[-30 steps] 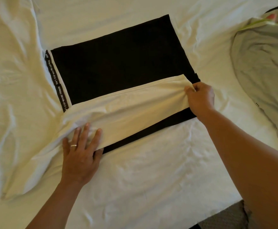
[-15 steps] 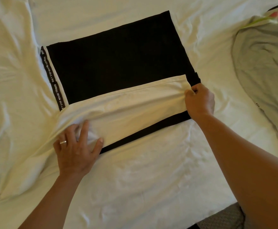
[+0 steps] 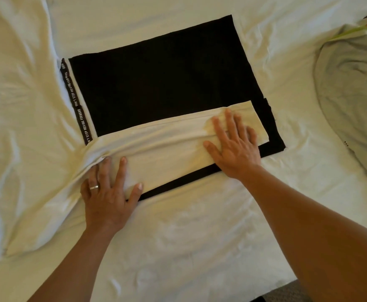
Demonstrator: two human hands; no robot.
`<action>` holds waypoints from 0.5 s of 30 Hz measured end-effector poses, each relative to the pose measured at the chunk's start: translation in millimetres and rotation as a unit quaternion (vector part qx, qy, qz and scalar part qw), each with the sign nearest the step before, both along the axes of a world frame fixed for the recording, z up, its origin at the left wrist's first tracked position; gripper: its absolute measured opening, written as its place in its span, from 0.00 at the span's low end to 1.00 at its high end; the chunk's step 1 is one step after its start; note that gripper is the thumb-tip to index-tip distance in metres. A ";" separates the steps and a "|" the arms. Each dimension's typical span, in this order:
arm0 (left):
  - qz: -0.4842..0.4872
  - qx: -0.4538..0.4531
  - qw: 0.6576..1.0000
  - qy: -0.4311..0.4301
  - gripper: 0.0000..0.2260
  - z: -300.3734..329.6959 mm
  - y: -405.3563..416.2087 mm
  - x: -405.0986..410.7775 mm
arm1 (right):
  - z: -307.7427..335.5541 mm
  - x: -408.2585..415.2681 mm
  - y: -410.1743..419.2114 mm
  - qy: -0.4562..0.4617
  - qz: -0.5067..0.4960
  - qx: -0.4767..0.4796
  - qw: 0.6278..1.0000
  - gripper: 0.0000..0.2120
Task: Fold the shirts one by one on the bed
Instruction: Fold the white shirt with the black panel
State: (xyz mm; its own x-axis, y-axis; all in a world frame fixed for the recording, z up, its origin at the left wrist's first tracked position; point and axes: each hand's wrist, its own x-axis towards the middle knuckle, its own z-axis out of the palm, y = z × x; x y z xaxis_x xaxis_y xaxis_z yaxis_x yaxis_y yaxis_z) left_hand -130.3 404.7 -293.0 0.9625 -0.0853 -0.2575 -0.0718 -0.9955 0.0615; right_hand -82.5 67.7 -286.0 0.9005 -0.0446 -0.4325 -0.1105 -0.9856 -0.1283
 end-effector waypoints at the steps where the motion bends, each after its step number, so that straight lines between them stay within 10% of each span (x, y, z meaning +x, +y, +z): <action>1: 0.004 -0.006 1.000 0.013 0.35 1.9 -1.9 0.5 | 4.5 1.6 4.6 0.002 -0.016 -0.009 1.000 0.34; 10: 0.261 -0.107 0.955 -0.091 0.21 55.1 49.2 -13.1 | 42.0 48.5 170.2 -0.117 0.082 0.196 0.970 0.12; 15: 0.365 -0.097 0.926 0.020 0.26 57.6 118.6 -26.2 | 47.5 76.3 272.9 -0.059 0.186 0.224 0.955 0.13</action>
State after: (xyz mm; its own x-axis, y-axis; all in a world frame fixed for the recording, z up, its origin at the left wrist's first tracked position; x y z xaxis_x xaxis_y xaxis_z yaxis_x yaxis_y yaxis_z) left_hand -156.6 523.3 -235.4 0.7716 0.5359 -0.3427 0.6223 -0.7476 0.2320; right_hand -6.2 340.6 -238.6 0.8619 0.4532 -0.2274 0.2777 -0.7971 -0.5361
